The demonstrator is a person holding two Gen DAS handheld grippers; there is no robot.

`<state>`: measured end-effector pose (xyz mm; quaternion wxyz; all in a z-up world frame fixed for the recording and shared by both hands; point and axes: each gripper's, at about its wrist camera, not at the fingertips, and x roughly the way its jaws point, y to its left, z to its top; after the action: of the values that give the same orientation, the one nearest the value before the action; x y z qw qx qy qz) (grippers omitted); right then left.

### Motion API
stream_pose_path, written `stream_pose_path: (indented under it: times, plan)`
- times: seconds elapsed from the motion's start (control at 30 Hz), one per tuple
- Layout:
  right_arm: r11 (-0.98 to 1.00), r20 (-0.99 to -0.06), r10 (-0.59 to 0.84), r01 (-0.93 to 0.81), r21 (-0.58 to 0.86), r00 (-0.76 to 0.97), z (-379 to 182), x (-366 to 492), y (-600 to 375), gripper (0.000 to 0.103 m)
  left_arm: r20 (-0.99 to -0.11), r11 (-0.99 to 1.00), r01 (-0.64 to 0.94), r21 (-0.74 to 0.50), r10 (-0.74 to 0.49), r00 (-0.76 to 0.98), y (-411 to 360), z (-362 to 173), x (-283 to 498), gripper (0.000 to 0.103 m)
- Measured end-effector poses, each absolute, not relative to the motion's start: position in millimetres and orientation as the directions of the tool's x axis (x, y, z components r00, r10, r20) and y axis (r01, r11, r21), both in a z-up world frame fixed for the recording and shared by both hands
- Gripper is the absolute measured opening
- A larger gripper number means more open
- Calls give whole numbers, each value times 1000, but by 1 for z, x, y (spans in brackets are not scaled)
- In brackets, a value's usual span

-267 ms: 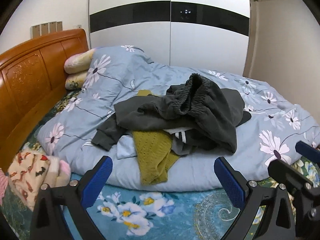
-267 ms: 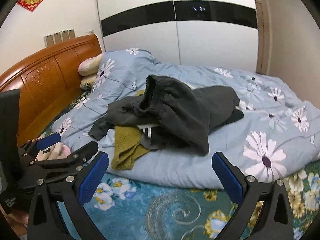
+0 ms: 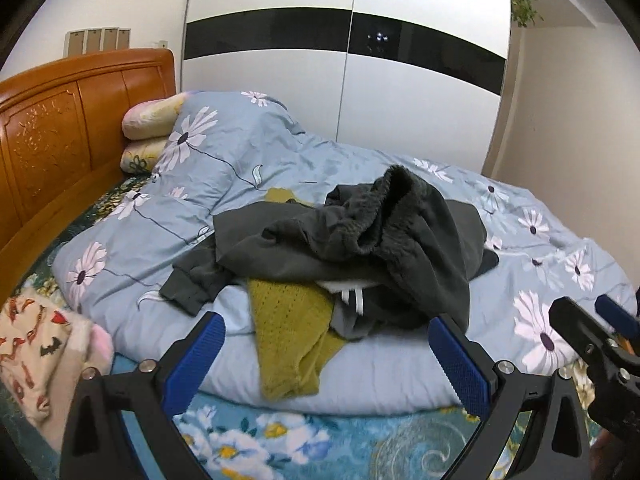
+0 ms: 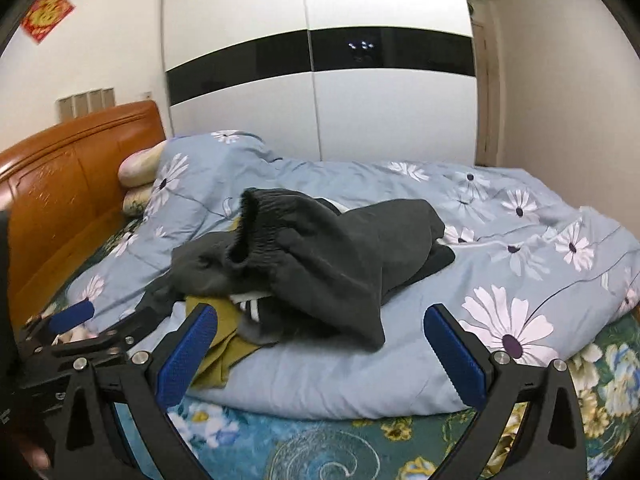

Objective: Fold clothes
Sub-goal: 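Reach both grippers toward the dark grey sweatpants on the clothes pile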

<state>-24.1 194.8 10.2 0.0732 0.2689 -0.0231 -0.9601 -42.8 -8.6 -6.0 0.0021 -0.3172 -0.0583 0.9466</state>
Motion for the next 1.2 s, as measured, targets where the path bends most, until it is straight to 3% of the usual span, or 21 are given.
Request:
stream_pose_path:
  times: [0.27,0.43,0.53,0.73,0.9,1.07,1.1,1.17,1.2]
  plan:
    - [-982,-549,-183,181,58,-815,-24,-79,183,103,-643,-990,34,-136,62,-763,-12,-30,-98,103]
    - [-984,-564,-166,172,43,-809,-38,-97,184,103,-678,-998,0,-55,38,-734,-6,-50,-125,103]
    - [-985,-579,-161,168,42,-799,-48,-108,186,103,-715,-994,-65,-88,109,-690,-1,-62,-140,103]
    - [-986,-585,-162,148,71,-795,-66,-117,199,103,-742,-992,-126,21,70,-667,19,-77,-163,103]
    - [-988,-629,-149,135,70,-763,-83,-117,212,103,-729,-963,-158,217,-52,-683,39,-87,-196,102]
    - [-991,-654,-130,116,64,-746,-93,-114,227,103,-688,-921,-158,356,-144,-711,49,-95,-225,80]
    - [-992,-657,-124,112,62,-743,-94,-113,230,103,-692,-918,-168,359,-140,-708,51,-94,-228,70]
    - [-994,-661,-108,103,47,-743,-95,-110,239,103,-705,-912,-202,356,-121,-699,57,-89,-234,38]
    - [-994,-666,-103,96,47,-739,-95,-108,241,103,-710,-909,-213,358,-117,-695,59,-84,-234,32]
